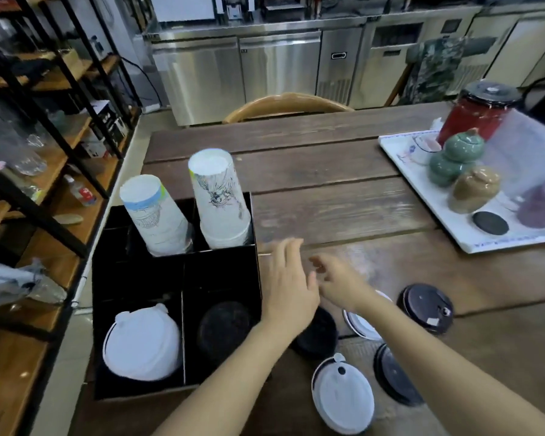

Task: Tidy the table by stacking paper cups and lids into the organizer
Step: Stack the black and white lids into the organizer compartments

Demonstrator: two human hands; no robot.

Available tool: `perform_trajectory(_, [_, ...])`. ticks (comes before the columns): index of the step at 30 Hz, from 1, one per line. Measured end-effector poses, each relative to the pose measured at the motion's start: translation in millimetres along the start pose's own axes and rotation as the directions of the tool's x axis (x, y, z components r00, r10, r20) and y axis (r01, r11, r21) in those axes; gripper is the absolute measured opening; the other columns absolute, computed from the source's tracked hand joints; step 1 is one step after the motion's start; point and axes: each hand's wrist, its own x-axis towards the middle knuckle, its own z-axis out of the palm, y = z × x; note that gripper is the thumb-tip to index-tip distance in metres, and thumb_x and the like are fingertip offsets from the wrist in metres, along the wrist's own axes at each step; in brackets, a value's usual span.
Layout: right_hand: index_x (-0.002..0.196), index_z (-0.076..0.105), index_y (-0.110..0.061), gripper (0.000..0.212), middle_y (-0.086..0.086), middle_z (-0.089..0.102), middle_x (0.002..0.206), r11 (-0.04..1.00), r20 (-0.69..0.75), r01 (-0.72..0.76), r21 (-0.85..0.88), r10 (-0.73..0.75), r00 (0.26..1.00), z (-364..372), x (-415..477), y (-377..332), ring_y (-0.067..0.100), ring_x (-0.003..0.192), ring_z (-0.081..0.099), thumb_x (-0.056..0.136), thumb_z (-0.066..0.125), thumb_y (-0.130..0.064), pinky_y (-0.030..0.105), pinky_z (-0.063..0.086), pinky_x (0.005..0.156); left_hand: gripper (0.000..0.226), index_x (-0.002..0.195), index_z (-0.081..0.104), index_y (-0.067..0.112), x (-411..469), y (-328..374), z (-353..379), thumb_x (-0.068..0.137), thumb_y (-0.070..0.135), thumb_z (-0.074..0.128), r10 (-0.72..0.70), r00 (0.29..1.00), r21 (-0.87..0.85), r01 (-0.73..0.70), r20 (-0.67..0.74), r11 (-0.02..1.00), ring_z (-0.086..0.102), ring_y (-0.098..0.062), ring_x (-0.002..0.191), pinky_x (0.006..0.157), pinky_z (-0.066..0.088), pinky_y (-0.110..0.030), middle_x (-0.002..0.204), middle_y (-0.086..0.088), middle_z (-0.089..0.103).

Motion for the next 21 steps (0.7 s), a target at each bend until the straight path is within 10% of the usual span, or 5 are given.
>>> perform_trajectory(3, [0.139,0.035,-0.005,0.058,0.013,0.046,0.142,0.996,0.138,-0.09,0.02,0.087,0.987,15,-19,20,0.027,0.129,0.045,0.085,0.057,-0.012,0.031,0.037,0.104,0.071,0.148,0.004,0.005,-18,-14,32,0.093,0.019,0.046,-0.391,0.814,0.174,0.35,0.43,0.92,0.007,-0.031,0.145,0.117,0.009,-0.036,0.158,-0.015,0.006])
perform_trajectory(6, [0.138,0.036,-0.017,0.055,0.01,0.052,0.136,0.98,0.209,-0.165,0.108,0.14,0.968,30,-35,37,0.025,0.122,0.048,0.086,0.054,-0.016,0.036,0.041,0.103,0.076,0.148,-0.007,0.006,-32,-28,44,0.092,0.014,0.044,-0.507,0.661,0.271,0.432,0.554,0.86,-0.003,-0.028,0.147,0.118,0.005,-0.035,0.16,-0.012,-0.005])
perform_trajectory(13, [0.128,0.044,-0.008,0.049,0.008,0.054,0.128,0.958,0.128,-0.15,0.245,0.122,0.984,55,-45,34,0.022,0.118,0.05,0.081,0.051,0.001,0.028,0.041,0.093,0.063,0.141,0.026,0.013,-43,-32,58,0.086,0.015,0.057,-0.458,0.818,0.276,0.377,0.348,0.884,0.038,-0.028,0.13,0.102,0.039,-0.039,0.139,-0.01,0.043])
perform_trajectory(21, [0.124,0.048,0.0,0.052,0.016,0.054,0.125,0.906,0.0,-0.249,0.342,0.265,0.964,59,-46,40,0.03,0.121,0.051,0.074,0.06,0.006,0.037,0.046,0.098,0.053,0.116,0.057,0.008,-39,-43,56,0.068,0.011,0.079,-0.614,0.676,0.044,0.657,0.408,0.753,0.05,-0.029,0.117,0.096,0.047,-0.035,0.125,-0.012,0.049])
